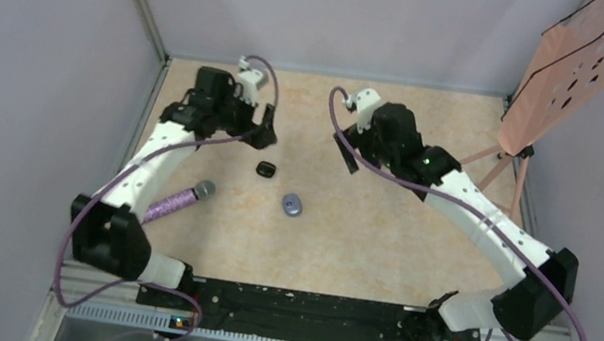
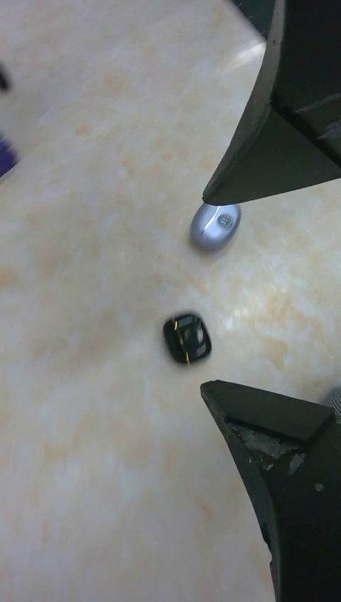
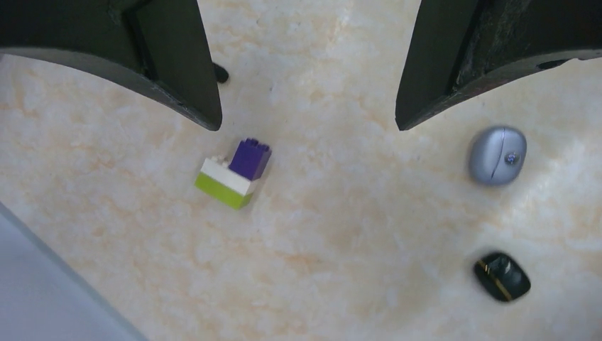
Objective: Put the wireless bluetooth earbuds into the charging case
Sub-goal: Reset both arms
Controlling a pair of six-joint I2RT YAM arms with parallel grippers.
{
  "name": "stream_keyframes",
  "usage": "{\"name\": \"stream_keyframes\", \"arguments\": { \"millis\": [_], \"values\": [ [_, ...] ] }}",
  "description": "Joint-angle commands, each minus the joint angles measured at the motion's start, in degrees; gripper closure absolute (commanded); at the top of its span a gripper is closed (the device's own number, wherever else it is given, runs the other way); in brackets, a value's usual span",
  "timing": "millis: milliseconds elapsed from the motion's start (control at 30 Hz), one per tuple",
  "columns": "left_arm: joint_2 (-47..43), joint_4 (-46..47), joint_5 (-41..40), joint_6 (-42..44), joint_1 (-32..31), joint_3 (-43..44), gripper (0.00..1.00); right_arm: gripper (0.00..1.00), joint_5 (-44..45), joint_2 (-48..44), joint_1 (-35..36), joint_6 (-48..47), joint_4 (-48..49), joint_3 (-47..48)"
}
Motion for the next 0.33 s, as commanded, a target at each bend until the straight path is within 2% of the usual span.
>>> {"name": "stream_keyframes", "arguments": {
  "millis": [0, 133, 300],
  "values": [
    [-15.4, 20.5, -23.0, -8.7, 3.0, -8.0, 0.01, 0.08, 9.6, 6.1, -0.6, 6.8, 7.8, 11.8],
    [-18.3, 21.7, -24.8, -5.2, 3.4, -8.4, 0.01, 0.08, 11.6, 10.3, -0.6, 7.2, 10.3, 18.7],
    [-19.3, 19.9, -22.5, -6.0, 4.1, -7.6, 0.01, 0.09, 11.0, 10.4, -0.6, 9.4, 11.7, 17.6]
  ]
}}
